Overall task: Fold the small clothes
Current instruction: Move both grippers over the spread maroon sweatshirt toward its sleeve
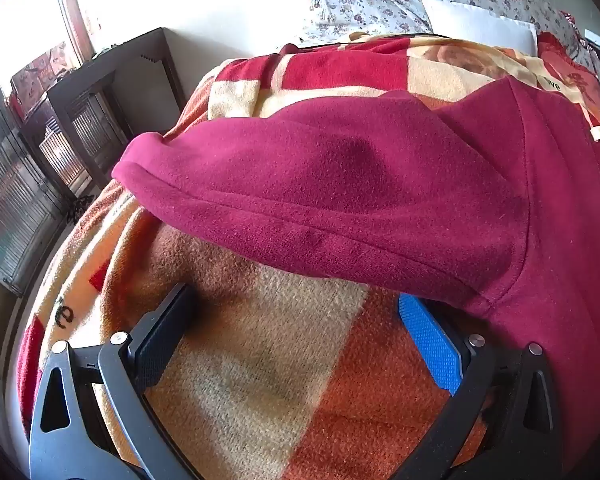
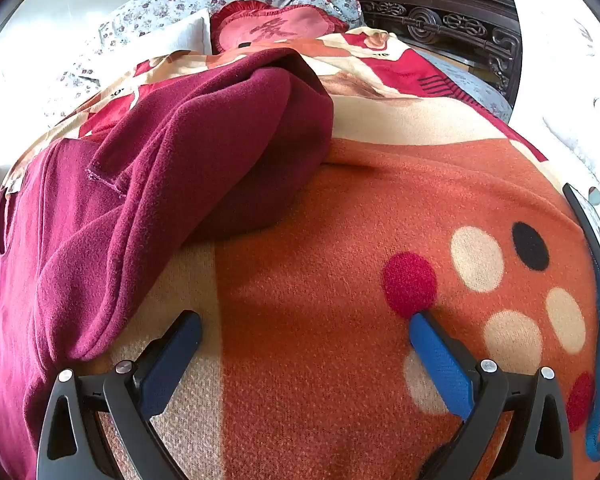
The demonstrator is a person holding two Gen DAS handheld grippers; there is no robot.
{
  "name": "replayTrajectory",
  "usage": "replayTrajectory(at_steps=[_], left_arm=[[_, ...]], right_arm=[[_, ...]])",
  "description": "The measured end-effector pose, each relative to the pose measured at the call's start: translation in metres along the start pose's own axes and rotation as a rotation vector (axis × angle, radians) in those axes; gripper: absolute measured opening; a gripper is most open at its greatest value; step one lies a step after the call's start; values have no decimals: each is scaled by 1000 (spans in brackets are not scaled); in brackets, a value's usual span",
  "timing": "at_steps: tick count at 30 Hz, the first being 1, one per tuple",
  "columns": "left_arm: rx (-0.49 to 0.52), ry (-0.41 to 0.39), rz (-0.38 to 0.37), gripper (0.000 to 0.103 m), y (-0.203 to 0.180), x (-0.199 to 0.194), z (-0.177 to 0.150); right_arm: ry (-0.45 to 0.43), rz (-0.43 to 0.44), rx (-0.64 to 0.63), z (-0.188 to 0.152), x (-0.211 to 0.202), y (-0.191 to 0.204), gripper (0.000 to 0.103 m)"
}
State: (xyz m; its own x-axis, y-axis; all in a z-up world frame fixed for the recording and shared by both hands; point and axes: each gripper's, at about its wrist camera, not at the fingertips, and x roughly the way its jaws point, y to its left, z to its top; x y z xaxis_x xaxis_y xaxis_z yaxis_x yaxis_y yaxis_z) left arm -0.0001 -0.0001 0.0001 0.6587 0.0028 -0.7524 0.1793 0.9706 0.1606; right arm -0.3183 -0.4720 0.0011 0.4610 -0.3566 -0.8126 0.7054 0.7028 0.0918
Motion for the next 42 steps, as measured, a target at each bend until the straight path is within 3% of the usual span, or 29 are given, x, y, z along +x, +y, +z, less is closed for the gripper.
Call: replayTrajectory(at_steps=[10, 29, 34, 38, 42], left_arm=[[19, 42, -2, 102, -1, -9, -4], [59, -4, -84, 102, -25, -107, -11], [89, -15, -100, 102, -33, -120, -12], [103, -25, -117, 102, -44, -131, -14], [112, -25, -162, 102, -58, -138, -14]], right_arm=[[-1, 0, 0, 0, 0, 0, 103], [14, 2, -9, 1, 2, 2, 103], [69, 11, -57, -4, -26, 6, 103], [87, 89, -50, -14, -65, 9, 103], [-3, 86, -107, -17, -120, 19, 103]])
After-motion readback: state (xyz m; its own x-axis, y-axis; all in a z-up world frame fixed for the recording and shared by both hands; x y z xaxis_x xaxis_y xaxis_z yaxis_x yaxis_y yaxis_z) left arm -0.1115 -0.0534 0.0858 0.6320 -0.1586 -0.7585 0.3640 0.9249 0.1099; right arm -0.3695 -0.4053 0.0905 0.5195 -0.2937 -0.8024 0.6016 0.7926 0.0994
